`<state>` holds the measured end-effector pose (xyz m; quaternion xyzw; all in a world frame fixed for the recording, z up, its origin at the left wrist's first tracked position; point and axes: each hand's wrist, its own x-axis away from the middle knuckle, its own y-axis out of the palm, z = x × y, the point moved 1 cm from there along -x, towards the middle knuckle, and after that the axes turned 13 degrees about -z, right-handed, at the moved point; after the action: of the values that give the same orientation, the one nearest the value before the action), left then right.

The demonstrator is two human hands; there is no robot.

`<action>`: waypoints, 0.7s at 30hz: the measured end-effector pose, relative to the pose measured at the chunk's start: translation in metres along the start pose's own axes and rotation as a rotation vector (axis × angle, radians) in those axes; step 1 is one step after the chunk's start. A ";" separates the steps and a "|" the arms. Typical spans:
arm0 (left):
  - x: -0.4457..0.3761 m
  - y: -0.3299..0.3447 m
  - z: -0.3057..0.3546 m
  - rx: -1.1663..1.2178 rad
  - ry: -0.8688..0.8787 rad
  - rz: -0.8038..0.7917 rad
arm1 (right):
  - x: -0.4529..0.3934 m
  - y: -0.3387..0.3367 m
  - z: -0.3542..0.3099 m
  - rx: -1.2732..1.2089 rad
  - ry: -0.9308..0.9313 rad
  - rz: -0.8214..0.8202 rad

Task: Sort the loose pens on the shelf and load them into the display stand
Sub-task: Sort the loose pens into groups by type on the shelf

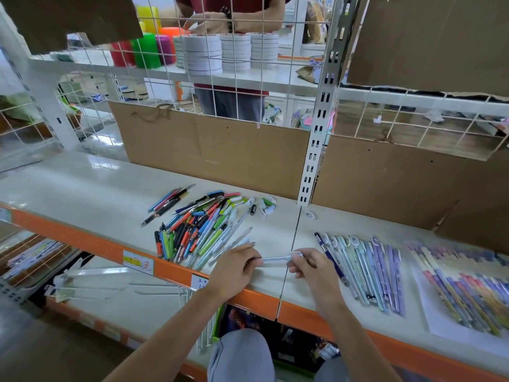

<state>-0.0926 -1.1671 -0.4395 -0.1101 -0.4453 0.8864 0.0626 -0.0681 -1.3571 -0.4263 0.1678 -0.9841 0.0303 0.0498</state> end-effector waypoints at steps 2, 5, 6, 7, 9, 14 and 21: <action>0.000 -0.001 -0.001 0.023 -0.004 0.011 | -0.001 0.003 -0.001 0.055 0.034 0.003; 0.000 -0.002 -0.001 0.092 -0.009 0.046 | -0.004 0.009 -0.004 0.126 0.102 0.054; 0.000 -0.002 0.000 0.111 -0.008 0.055 | -0.006 0.010 -0.007 0.118 0.119 0.071; 0.001 -0.002 0.001 0.120 -0.008 0.065 | -0.008 0.012 -0.009 0.111 0.138 0.078; 0.002 -0.003 0.002 0.105 -0.016 0.085 | -0.011 0.014 -0.013 0.132 0.189 0.082; 0.003 -0.004 0.002 0.103 -0.016 0.120 | -0.015 0.016 -0.023 0.165 0.288 0.091; 0.001 -0.008 0.004 0.190 -0.042 0.139 | -0.019 0.015 -0.044 0.179 0.116 -0.101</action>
<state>-0.0945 -1.1650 -0.4314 -0.1154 -0.3520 0.9289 0.0019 -0.0516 -1.3333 -0.3850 0.2188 -0.9632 0.1253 0.0932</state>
